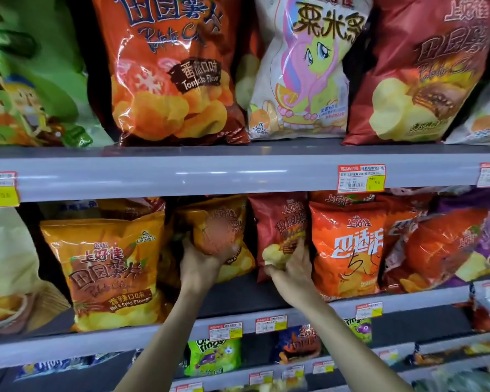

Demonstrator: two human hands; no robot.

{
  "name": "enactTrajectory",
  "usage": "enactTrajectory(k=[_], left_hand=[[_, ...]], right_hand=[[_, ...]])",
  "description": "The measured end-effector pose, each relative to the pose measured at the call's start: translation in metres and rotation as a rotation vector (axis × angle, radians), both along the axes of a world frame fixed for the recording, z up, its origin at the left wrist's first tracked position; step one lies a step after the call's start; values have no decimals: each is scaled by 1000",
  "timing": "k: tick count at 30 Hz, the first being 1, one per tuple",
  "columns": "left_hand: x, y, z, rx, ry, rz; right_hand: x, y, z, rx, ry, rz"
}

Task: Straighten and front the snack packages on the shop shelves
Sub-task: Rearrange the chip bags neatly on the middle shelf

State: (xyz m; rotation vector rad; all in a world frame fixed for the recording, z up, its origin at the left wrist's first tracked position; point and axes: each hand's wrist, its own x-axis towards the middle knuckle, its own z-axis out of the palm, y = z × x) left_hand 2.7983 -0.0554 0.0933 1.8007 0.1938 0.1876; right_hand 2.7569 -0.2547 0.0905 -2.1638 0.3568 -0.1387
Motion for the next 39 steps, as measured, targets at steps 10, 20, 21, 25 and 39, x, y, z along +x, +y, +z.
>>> enactTrajectory(k=[10, 20, 21, 25, 39], left_hand=[[-39, -22, -7, 87, -248, 193], [-81, -27, -13, 3, -385, 299], [-80, -25, -14, -15, -365, 274], [-61, -11, -19, -137, -195, 127], [-77, -25, -7, -147, -286, 147]], right_hand=[[-6, 3, -22, 205, -189, -63], [2, -3, -26, 346, -195, -64], [4, -2, -26, 346, -190, -64], [8, 0, -32, 345, -172, -61], [10, -11, -30, 320, -197, -64]])
